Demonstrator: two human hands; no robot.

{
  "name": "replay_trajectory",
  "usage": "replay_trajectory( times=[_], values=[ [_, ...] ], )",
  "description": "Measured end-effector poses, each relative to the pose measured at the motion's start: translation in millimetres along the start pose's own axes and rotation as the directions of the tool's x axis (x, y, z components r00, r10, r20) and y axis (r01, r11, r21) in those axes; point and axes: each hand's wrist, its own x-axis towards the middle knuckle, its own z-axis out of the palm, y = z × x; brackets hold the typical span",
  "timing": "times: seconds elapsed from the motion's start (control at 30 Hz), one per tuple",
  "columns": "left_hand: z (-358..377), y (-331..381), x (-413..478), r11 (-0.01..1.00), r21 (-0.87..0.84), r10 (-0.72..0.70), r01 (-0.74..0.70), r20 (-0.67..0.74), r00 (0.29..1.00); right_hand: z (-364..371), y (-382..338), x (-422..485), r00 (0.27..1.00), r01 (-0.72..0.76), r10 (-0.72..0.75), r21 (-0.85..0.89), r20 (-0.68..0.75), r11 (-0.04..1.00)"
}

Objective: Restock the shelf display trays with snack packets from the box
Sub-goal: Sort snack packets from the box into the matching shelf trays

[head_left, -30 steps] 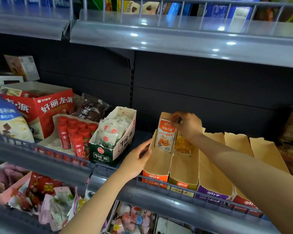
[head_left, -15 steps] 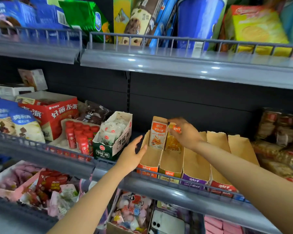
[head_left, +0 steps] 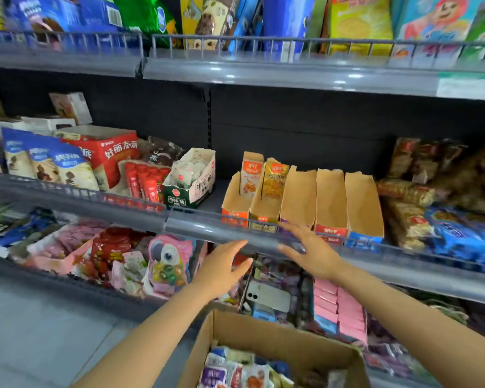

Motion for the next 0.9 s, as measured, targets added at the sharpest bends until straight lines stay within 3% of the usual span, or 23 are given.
replay_trajectory(
  times=[0.1,0.33,0.47,0.57,0.7,0.9],
  values=[
    [33.8,-8.5,-29.7,0.999,0.041,-0.005,0.001,0.094,0.996,29.4,13.9,-45.2,0.997,-0.027,0.025,0.02,0.07,0.999],
    [113.6,-39.4,-87.9,0.98,0.158,-0.167,0.124,0.295,0.941,106.0,51.4,-137.2,0.962,-0.164,0.138,0.095,0.234,0.982],
    [155.6,-57.1,-106.4,0.964,0.054,-0.255,0.26,0.468,0.846,156.2,76.3,-165.7,0.851,-0.432,0.327,0.194,0.412,0.881],
    [180.1,-70.5,-112.8,0.941,0.106,-0.325,0.322,0.551,0.769,192.0,92.5,-175.7,0.727,-0.617,0.422,0.247,0.541,0.747],
    [202.1,-83.6,-113.5,0.952,0.182,-0.306,0.245,0.571,0.762,221.5,108.6,-179.0,0.682,-0.689,0.521,0.213,0.513,0.692],
    [226.9,-86.9,-101.5,0.97,0.219,-0.222,0.106,0.621,0.751,240.0,108.5,-172.7,0.646,-0.738,0.522,0.279,0.558,0.615]
  ],
)
